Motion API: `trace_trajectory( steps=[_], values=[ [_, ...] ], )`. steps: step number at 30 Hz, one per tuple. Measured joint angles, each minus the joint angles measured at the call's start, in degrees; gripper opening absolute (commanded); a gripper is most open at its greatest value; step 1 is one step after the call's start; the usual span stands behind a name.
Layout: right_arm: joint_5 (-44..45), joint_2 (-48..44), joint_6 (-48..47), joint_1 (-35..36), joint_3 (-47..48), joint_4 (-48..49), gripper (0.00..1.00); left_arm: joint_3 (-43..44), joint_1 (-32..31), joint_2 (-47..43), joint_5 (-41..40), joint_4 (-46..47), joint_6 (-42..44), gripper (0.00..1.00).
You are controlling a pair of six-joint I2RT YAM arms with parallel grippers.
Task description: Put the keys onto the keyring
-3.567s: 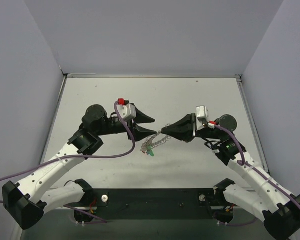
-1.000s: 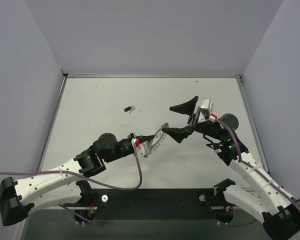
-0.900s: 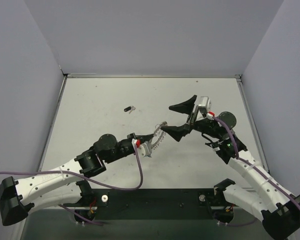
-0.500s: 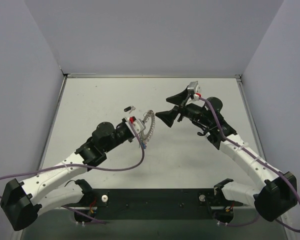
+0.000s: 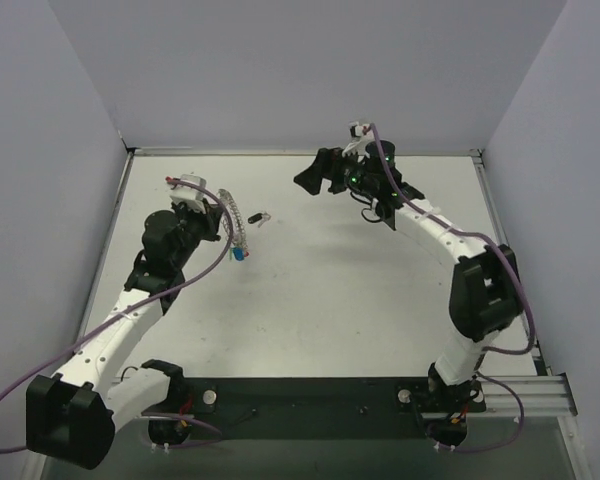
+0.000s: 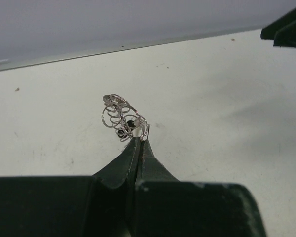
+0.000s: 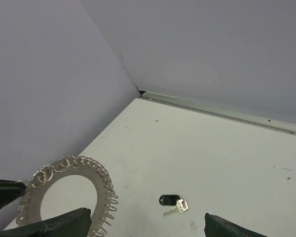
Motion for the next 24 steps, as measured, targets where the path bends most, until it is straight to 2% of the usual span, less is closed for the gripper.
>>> trace_trajectory(
  steps=[6, 11, 18, 20, 24],
  values=[
    [-4.42, 19.15, 5.79, -0.22, 17.68, -4.02, 1.00, 0.02, 7.06, -3.26, -4.39, -0.39, -7.13, 0.00],
    [-2.64, 33.83, 8.13, 0.50, 34.27, -13.14, 1.00, 0.92, 8.94, -5.11, -5.81, -0.87, -9.07, 0.00],
    [6.27, 43.50, 1.95, 5.18, 49.96, -26.67, 0.91, 1.64, 9.40, -5.01, -5.53, -2.08, -9.88, 0.00],
    [7.78, 44.74, 0.70, 6.67, 52.11, -28.15, 0.87, 1.64, 9.55, -4.83, -5.31, -2.16, -9.99, 0.00],
    [8.46, 47.58, 0.37, 9.11, 54.60, -29.66, 0.86, 1.64, 9.75, -4.57, -5.25, -2.14, -10.01, 0.00]
  ],
)
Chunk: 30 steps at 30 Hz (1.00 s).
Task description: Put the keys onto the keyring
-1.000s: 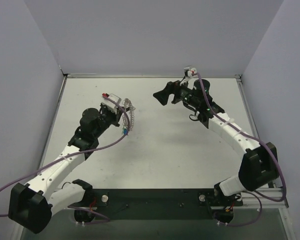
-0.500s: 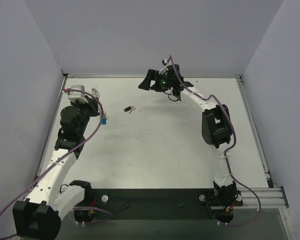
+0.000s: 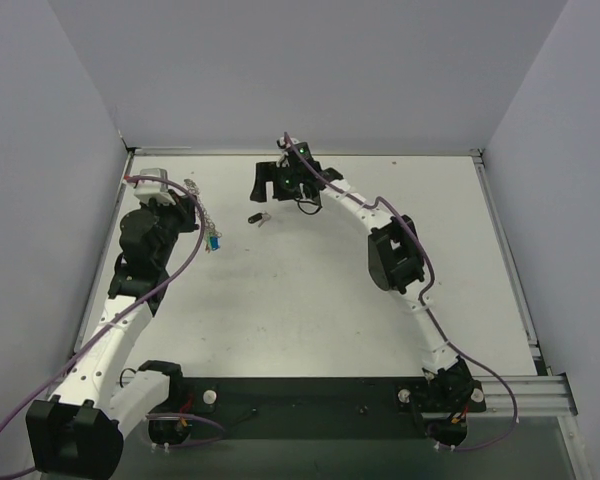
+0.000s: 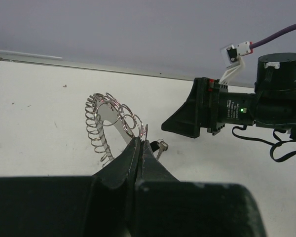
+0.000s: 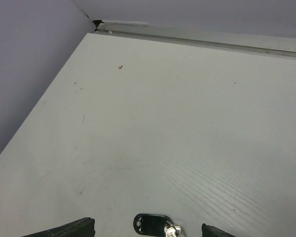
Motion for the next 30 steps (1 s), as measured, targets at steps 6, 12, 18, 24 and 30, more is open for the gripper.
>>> trace_trajectory(
  steps=[6, 12, 18, 24, 30],
  values=[
    [0.17, 4.61, 1.05, 0.39, 0.68, -0.22, 0.71, 0.00, 0.26, 0.22, 1.49, 0.04, -0.02, 0.00],
    [0.55, 6.29, 2.40, -0.04, 0.68, 1.16, 0.56, 0.00, 0.26, 0.22, 2.73, 0.07, -0.20, 0.00],
    [-0.15, 6.34, 3.67, -0.39, 0.66, 2.29, 0.54, 0.00, 0.33, 0.22, 3.13, 0.09, -0.24, 0.00],
    [-2.47, 6.34, 4.09, -0.24, -0.22, 3.13, 0.54, 0.00, 0.37, 0.22, 3.45, 0.09, -0.33, 0.00],
    [-4.33, 6.34, 5.25, -0.20, -1.29, 3.30, 0.51, 0.00, 0.37, 0.20, 4.04, 0.11, -0.46, 0.00]
  ],
)
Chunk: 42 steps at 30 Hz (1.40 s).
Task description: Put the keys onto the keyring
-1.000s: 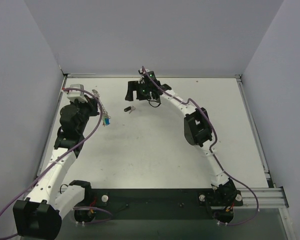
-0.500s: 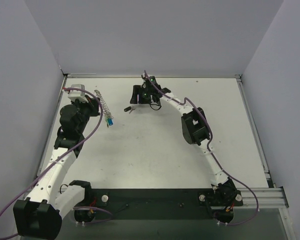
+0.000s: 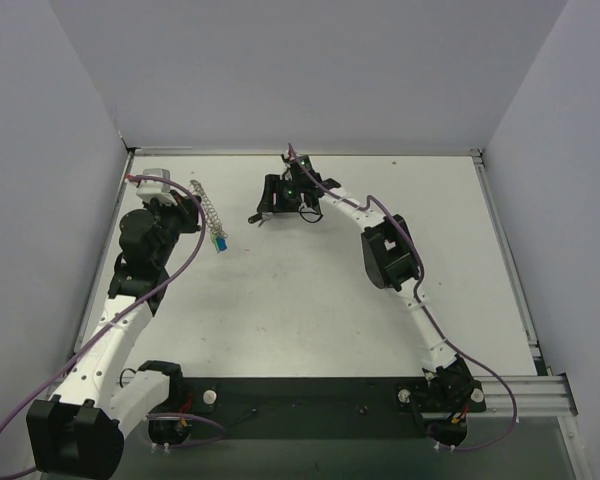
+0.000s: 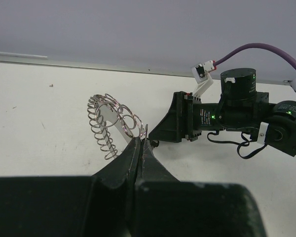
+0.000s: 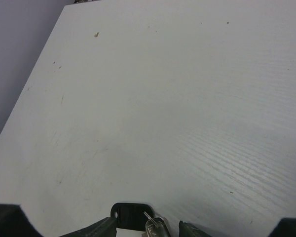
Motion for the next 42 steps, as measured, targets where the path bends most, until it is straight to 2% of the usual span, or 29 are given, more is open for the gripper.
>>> trace_trajectory(
  steps=[5, 19, 31, 36, 39, 42],
  values=[
    [-0.79, 0.00, 0.61, 0.11, 0.00, 0.26, 0.44, 0.00, 0.00, -0.24, 0.04, -0.02, -0.04, 0.00],
    [-3.30, 0.17, 3.65, 0.24, 0.00, 0.42, 0.35, 0.00, 0.22, -1.86, 0.24, -0.09, -0.83, 0.00],
    [-3.61, 0.35, 5.05, 0.15, 0.00, -0.31, 0.34, 0.00, 0.26, -2.82, 0.46, -0.15, -1.07, 0.00],
    [-3.61, 0.35, 5.70, 0.15, -0.02, -1.60, 0.29, 0.00, 0.26, -2.99, 0.68, -0.13, -1.31, 0.00],
    [-3.50, 0.35, 5.75, 0.15, -0.98, -1.31, 0.30, 0.00, 0.26, -3.02, 0.85, -0.15, -1.42, 0.00],
    [-2.32, -0.76, 5.44, 0.09, -2.78, -0.46, 0.34, 0.00, 0.26, -3.15, 1.05, -0.20, -1.44, 0.00]
  ],
)
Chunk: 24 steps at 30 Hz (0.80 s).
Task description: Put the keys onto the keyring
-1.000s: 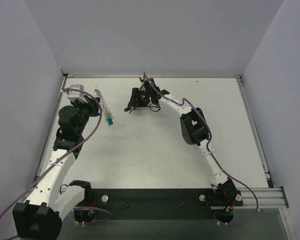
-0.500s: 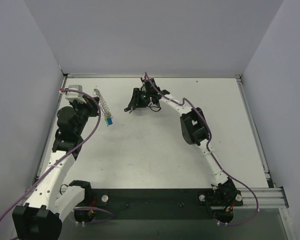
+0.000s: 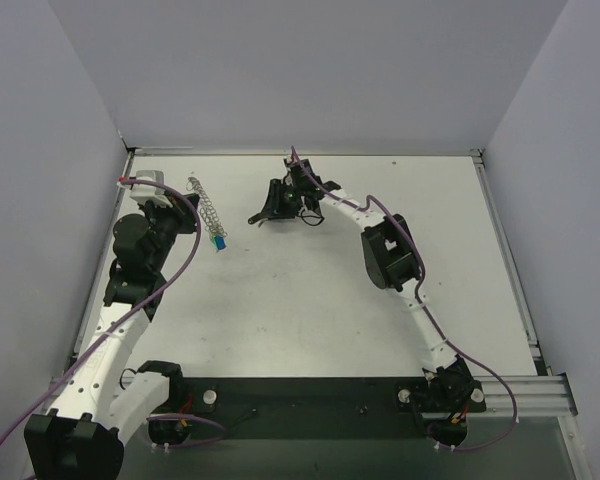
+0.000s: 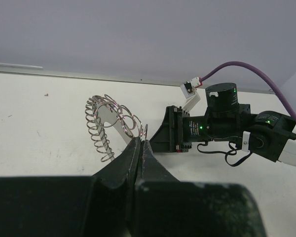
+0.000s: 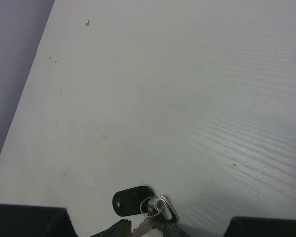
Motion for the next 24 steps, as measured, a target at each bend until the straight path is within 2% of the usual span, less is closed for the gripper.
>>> trace_trajectory(
  steps=[12, 17, 24],
  values=[
    [1.95, -0.59, 2.43, -1.51, -0.90, 2.93, 0.47, 0.00, 0.00, -0.28, 0.24, -0.02, -0.02, 0.00],
    [1.97, -0.39, 3.21, -2.03, -0.90, 3.87, 0.56, 0.00, 0.00, -0.28, 0.28, 0.00, -0.02, 0.00],
    [2.03, -0.07, 3.10, -0.28, -0.24, 5.07, 0.53, 0.00, 0.00, -0.22, 0.52, 0.07, -0.04, 0.00]
  ],
)
